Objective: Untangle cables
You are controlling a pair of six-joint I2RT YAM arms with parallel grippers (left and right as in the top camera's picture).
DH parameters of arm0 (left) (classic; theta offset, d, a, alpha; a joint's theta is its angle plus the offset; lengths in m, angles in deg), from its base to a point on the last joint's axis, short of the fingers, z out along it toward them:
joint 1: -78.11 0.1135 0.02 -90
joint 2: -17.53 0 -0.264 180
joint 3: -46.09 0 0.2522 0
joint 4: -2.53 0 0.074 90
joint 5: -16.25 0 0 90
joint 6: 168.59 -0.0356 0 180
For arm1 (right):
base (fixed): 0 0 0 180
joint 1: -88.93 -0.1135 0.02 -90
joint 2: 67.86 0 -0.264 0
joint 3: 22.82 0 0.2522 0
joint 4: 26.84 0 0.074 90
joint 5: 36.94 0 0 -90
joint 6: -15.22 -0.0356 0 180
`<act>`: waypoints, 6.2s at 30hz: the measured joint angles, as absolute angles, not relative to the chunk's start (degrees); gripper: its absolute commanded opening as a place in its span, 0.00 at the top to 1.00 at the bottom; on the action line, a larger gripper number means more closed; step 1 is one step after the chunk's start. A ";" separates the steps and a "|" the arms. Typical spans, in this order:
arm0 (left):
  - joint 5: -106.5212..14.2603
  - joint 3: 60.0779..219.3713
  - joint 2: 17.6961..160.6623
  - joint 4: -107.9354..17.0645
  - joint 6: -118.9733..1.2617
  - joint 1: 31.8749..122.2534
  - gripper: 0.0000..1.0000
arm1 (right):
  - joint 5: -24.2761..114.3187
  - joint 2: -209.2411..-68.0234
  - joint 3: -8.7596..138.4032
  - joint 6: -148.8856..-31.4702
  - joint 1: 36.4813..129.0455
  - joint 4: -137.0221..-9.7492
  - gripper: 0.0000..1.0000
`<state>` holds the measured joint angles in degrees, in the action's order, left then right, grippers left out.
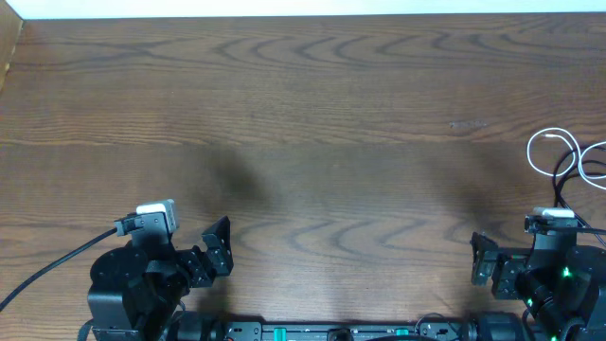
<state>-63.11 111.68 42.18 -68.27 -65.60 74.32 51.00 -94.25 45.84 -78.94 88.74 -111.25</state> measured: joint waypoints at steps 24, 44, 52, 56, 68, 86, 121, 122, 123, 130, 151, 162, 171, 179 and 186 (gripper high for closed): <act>-63.11 111.64 42.18 -68.31 -65.60 74.32 0.02 | 48.94 -82.06 27.87 -78.90 88.74 -81.05 0.01; -63.11 111.51 42.18 -68.35 -65.62 74.32 0.02 | 51.65 -68.68 -3.65 -78.88 86.95 -31.61 0.01; -63.11 111.51 42.18 -68.35 -65.62 74.32 0.02 | 52.92 -68.55 -7.97 -78.88 86.95 -31.37 0.01; -63.11 111.51 42.18 -68.37 -65.62 74.32 0.02 | 53.12 -68.55 -8.48 -77.39 86.95 -34.88 0.01; -63.11 111.51 42.18 -68.37 -65.82 74.32 0.02 | 53.36 -68.55 -8.67 -74.92 86.91 -44.65 0.01; -63.11 111.51 42.18 -68.37 -66.43 74.32 0.02 | 53.38 -68.55 -8.67 -74.92 86.93 -44.65 0.01; -62.87 84.99 19.49 -52.38 -66.63 75.87 0.02 | 53.38 -68.55 -8.67 -74.90 86.91 -44.65 0.01; -62.87 83.71 18.70 -51.13 -66.63 75.87 0.02 | 53.36 -68.55 -8.67 -74.90 86.91 -44.65 0.01; -62.87 82.52 18.29 -49.99 -66.63 75.87 0.02 | 53.36 -68.55 -8.67 -74.90 86.91 -44.65 0.01; -62.94 75.71 18.11 -38.74 -66.63 75.87 0.02 | 53.36 -68.55 -8.67 -74.90 86.91 -44.68 0.01; -65.15 60.73 18.11 -12.20 -81.01 75.87 0.02 | 53.34 -68.55 -8.67 -74.88 86.91 -44.65 0.01; -65.69 60.84 18.11 -12.29 -82.93 75.87 0.02 | 53.34 -68.55 -8.67 -74.88 86.91 -44.65 0.01; -65.69 60.84 18.11 -12.31 -82.93 75.87 0.02 | 53.34 -68.55 -8.67 -74.68 86.91 -44.65 0.01; -65.69 60.84 18.11 -12.29 -82.93 75.87 0.02 | 53.34 -68.55 -8.67 -74.51 86.91 -44.65 0.01; -65.69 60.84 18.11 -12.31 -82.93 75.87 0.02 | 53.34 -68.55 -8.67 -74.51 86.91 -44.65 0.01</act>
